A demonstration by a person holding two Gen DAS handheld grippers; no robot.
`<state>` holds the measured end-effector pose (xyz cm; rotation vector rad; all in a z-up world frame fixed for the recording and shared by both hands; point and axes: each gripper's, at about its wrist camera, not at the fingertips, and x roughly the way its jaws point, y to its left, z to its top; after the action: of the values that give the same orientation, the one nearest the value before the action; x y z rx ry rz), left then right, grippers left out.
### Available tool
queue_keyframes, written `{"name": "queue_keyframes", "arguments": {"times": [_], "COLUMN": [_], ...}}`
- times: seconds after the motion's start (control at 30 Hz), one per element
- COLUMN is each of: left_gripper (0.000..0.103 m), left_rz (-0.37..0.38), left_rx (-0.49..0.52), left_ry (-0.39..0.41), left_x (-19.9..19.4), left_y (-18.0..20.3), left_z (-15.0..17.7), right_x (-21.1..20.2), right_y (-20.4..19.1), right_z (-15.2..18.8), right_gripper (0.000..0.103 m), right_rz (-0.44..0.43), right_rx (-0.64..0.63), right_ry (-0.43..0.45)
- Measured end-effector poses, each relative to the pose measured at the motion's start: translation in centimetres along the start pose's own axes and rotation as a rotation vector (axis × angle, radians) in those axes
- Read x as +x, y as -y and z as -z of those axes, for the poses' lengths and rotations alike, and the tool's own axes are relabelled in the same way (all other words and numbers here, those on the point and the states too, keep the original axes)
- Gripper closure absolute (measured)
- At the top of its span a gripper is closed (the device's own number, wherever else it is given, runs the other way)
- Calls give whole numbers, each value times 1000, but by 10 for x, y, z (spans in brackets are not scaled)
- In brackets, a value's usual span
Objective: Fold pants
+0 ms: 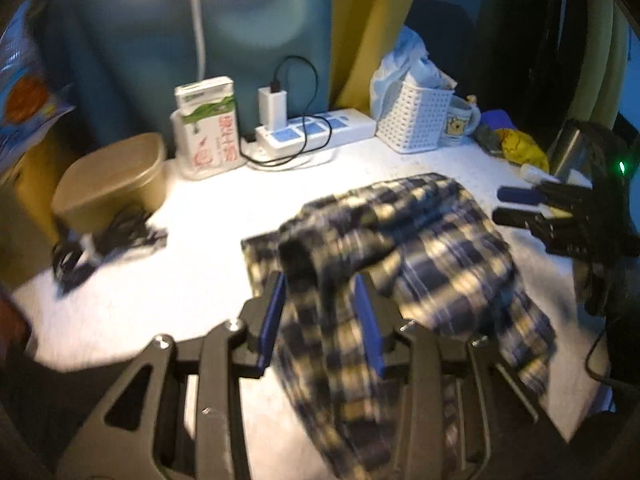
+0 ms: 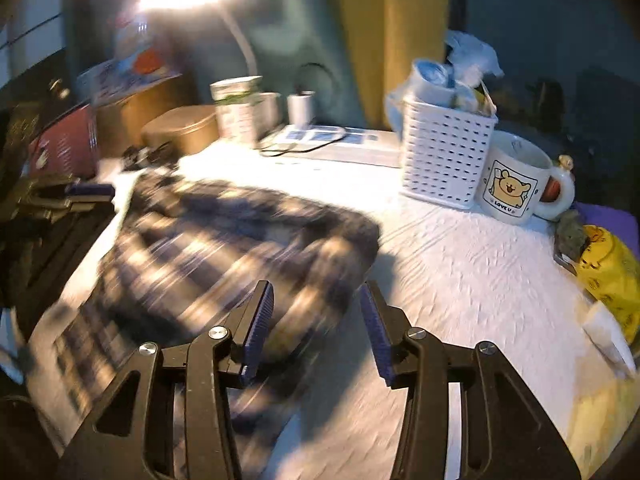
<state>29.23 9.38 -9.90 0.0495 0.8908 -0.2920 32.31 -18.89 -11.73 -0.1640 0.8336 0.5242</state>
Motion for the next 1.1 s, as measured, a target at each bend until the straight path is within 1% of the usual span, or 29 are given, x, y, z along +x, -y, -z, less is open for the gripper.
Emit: {"name": "queue_keyframes", "arguments": {"times": [0.07,0.13,0.23,0.3,0.43,0.57,0.63,0.73,0.77,0.83,0.9,0.97,1.0,1.1], "left_gripper": [65,65,65,66,66,66,64,63,63,64,64,63,63,61], "left_rz": [3,-7,1,16,-11,-12,0,32,37,21,22,-6,-13,-2], "left_rx": [21,17,-38,-71,-62,-58,-68,-109,-123,-135,-149,-145,-147,-178], "left_ry": [-26,-44,-65,-62,-85,-81,-85,-98,-96,-90,-58,-8,20,88], "left_x": [21,35,53,60,75,79,80,77,72,63,49,31,23,2], "left_y": [1,0,-12,-20,-30,-34,-39,-51,-54,-54,-53,-47,-44,-38], "left_z": [-8,-12,-16,-19,-18,-14,-13,-17,-19,-22,-26,-28,-29,-29], "right_x": [19,35,57,68,87,107,112,114,110,103,91,80,75,65], "right_y": [6,10,15,16,17,11,8,9,8,4,-3,-9,-11,-16], "right_z": [-9,-14,-20,-23,-32,-41,-43,-49,-51,-53,-55,-56,-56,-55], "right_gripper": [55,55,55,55,55,55,55,55,55,55,55,55,55,55], "right_rz": [-1,-25,-43,-54,-48,-14,0,3,5,11,32,52,51,44], "right_rx": [2,1,7,5,-8,-49,-70,-69,-71,-74,-81,-94,-92,-80], "right_ry": [-19,-41,-65,-73,-92,-111,-108,-111,-99,-83,-62,-42,-34,-28]}}
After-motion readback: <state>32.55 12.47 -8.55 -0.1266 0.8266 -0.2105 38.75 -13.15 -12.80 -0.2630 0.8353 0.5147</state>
